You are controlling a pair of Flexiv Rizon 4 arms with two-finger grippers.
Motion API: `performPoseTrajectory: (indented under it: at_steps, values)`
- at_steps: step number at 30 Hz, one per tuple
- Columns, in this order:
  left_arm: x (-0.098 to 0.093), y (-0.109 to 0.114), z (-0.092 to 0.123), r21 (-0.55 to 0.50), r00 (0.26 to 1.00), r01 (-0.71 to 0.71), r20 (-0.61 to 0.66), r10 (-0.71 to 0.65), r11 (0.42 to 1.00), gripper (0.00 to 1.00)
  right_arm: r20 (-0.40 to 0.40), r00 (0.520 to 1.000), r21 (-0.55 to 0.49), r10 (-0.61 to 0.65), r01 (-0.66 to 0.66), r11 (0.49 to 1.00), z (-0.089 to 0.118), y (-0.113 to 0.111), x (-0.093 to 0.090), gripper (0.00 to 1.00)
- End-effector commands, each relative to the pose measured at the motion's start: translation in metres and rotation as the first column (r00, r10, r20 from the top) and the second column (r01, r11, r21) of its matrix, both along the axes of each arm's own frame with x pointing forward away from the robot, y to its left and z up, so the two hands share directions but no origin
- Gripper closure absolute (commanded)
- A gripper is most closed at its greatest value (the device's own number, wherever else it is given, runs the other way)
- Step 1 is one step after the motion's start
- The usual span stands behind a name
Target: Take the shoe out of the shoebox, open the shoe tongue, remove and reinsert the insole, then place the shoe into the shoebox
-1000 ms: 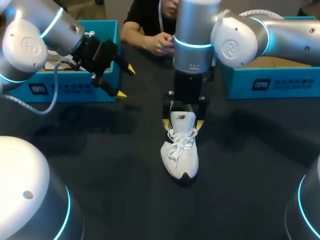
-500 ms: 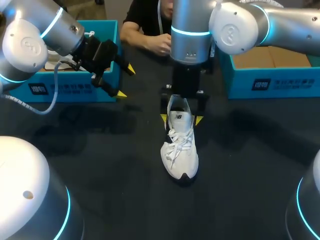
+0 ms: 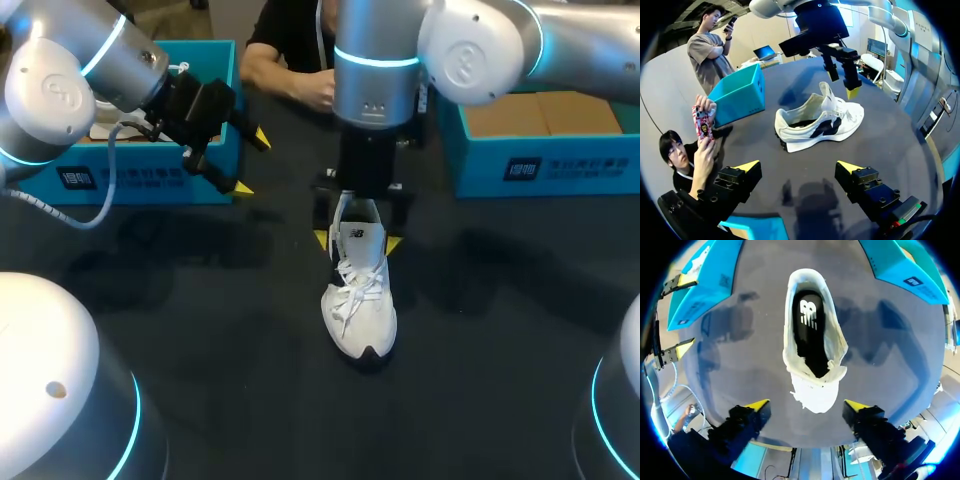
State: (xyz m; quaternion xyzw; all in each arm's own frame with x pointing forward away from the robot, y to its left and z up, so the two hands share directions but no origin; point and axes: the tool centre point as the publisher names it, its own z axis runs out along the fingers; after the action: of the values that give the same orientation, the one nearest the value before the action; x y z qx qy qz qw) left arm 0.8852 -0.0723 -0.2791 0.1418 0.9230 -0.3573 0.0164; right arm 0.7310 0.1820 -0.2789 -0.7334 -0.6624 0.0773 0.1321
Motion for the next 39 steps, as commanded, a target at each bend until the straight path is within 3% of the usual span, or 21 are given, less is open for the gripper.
performPoseTrajectory:
  at_steps: [1, 3, 7, 10, 20, 39]
  values:
    - [-0.001, 0.0, 0.001, 0.003, 1.0, -0.001, 0.001, 0.001, 1.0, 0.0, 0.005, 1.0, 0.007, -0.008, 0.008, 1.0, -0.003, -0.002, -0.004, 0.61]
    - [-0.001, 0.0, 0.001, 0.003, 1.0, -0.001, 0.001, 0.001, 1.0, 0.0, 0.003, 1.0, 0.007, -0.012, 0.012, 1.0, -0.003, -0.002, -0.006, 0.72]
    - [-0.001, 0.0, 0.001, 0.003, 1.0, -0.001, 0.001, 0.001, 1.0, 0.0, -0.003, 1.0, 0.0, -0.017, 0.017, 1.0, -0.005, -0.004, -0.007, 0.71]
    - [-0.001, 0.0, 0.001, 0.003, 1.0, -0.001, 0.001, 0.001, 1.0, 0.0, -0.007, 1.0, -0.004, -0.016, 0.016, 1.0, -0.009, -0.007, -0.003, 0.76]
    - [-0.001, 0.0, 0.001, 0.003, 1.0, -0.001, 0.001, 0.001, 1.0, 0.0, -0.005, 0.999, 0.024, 0.05, -0.049, 0.998, -0.026, -0.01, 0.028, 0.68]
    - [-0.001, 0.0, 0.001, 0.003, 1.0, -0.001, 0.001, 0.001, 1.0, 0.0, 0.02, 0.996, 0.038, 0.087, -0.087, 0.995, -0.06, -0.024, 0.054, 0.78]
